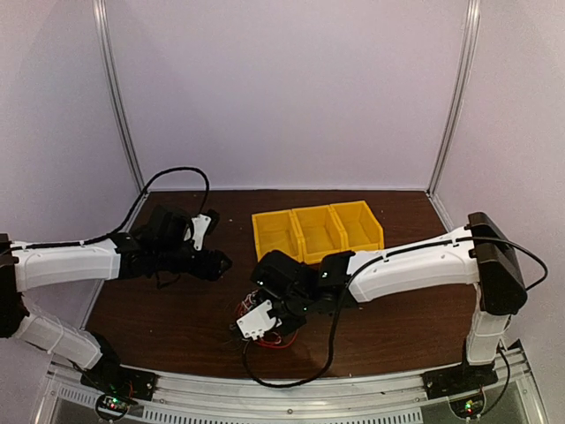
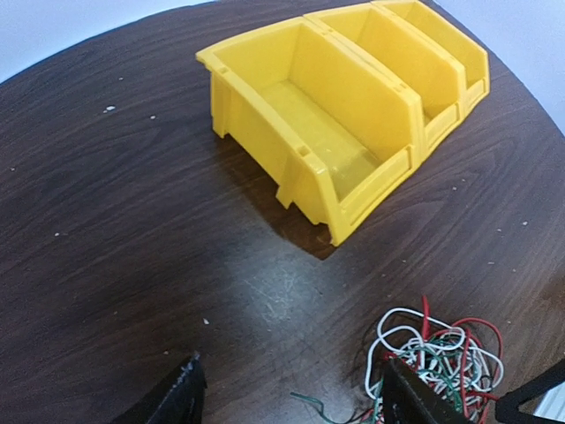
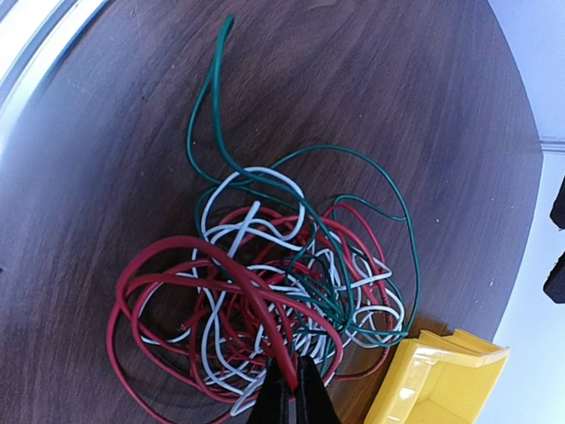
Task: Untangle the cables
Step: Pick up one of the twisted cables from the tangled cable pile, then untie one of the twisted cables from the tangled cable pile.
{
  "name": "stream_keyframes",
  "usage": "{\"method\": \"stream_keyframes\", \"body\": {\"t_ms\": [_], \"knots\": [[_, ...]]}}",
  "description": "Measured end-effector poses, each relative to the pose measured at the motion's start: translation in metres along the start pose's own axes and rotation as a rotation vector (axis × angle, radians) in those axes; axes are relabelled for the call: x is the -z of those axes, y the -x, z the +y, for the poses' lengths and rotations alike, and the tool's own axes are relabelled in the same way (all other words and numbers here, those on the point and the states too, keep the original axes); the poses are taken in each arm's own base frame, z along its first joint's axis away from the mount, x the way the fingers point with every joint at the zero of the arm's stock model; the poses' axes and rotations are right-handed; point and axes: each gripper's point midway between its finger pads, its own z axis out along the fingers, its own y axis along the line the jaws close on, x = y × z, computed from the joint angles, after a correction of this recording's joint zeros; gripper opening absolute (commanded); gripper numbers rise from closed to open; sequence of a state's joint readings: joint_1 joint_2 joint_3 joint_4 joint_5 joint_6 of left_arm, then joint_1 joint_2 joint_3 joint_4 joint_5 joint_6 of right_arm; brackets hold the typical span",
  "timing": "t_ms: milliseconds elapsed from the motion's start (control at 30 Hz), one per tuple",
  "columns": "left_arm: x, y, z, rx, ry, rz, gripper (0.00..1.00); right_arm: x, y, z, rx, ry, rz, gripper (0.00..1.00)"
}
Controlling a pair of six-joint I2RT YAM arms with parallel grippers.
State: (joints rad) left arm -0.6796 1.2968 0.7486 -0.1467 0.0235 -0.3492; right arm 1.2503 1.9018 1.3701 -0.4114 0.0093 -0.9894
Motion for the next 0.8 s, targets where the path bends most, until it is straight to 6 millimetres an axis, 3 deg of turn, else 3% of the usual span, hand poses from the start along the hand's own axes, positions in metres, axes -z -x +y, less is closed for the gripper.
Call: {"method": "stream_keyframes", "body": {"t_ms": [167, 367, 500, 667, 800], "knots": [[0.010, 0.016, -0.026, -0.015, -0.137, -0.097, 0.70, 0.012, 0.000, -0.012, -0.129, 0.012, -0.070, 0.00], [0.058, 0.010, -0.078, -0.108, -0.355, -0.336, 0.68, 0.058, -0.031, -0.068, -0.419, -0.030, -0.229, 0.00], [0.064, -0.001, -0.090, -0.136, -0.417, -0.404, 0.68, 0.086, -0.050, -0.096, -0.552, -0.066, -0.316, 0.00], [0.062, -0.008, -0.111, -0.194, -0.462, -0.431, 0.65, 0.095, -0.042, -0.093, -0.620, -0.017, -0.399, 0.00], [0.046, -0.011, -0.118, -0.214, -0.473, -0.427, 0.64, 0.093, -0.038, -0.085, -0.650, 0.023, -0.423, 0.00]]}}
